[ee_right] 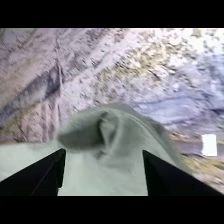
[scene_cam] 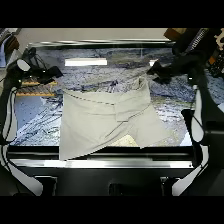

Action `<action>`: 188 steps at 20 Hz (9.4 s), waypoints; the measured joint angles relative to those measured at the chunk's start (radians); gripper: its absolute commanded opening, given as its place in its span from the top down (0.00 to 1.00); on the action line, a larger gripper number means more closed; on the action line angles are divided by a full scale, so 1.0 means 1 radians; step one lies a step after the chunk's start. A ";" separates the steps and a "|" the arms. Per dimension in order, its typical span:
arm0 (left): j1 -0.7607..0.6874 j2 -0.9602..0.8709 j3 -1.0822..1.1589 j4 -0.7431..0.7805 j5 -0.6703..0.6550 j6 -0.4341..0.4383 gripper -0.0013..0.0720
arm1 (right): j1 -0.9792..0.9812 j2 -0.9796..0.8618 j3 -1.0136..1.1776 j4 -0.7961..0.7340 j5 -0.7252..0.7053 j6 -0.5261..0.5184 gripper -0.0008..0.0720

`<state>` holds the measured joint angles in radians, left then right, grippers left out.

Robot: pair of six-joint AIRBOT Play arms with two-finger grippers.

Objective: Fold the clothes and pants, and hang the long-sleeved shirts on hangers.

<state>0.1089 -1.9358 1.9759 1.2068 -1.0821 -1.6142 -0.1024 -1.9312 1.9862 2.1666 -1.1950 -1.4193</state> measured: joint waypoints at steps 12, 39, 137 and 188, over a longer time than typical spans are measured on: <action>0.205 0.498 -0.534 -0.119 -0.240 0.175 0.02 | -0.211 -0.038 -0.278 0.064 -0.302 -0.353 0.22; 0.530 1.069 -1.582 -0.193 -0.352 0.098 0.02 | -0.094 -0.006 -0.307 0.006 -0.337 -0.360 0.92; -0.021 -0.140 0.038 0.023 -0.367 0.005 0.09 | 0.006 -0.001 -0.140 -0.354 -0.193 0.123 0.36; 0.214 0.425 -1.122 -0.303 -0.062 0.310 0.97 | -0.254 0.875 -1.410 0.046 -0.053 -0.346 0.92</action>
<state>0.3233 -1.5108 0.8539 0.9043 -1.1439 -1.3045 -0.3565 -1.0565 0.5762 2.2124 -1.2484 -1.7653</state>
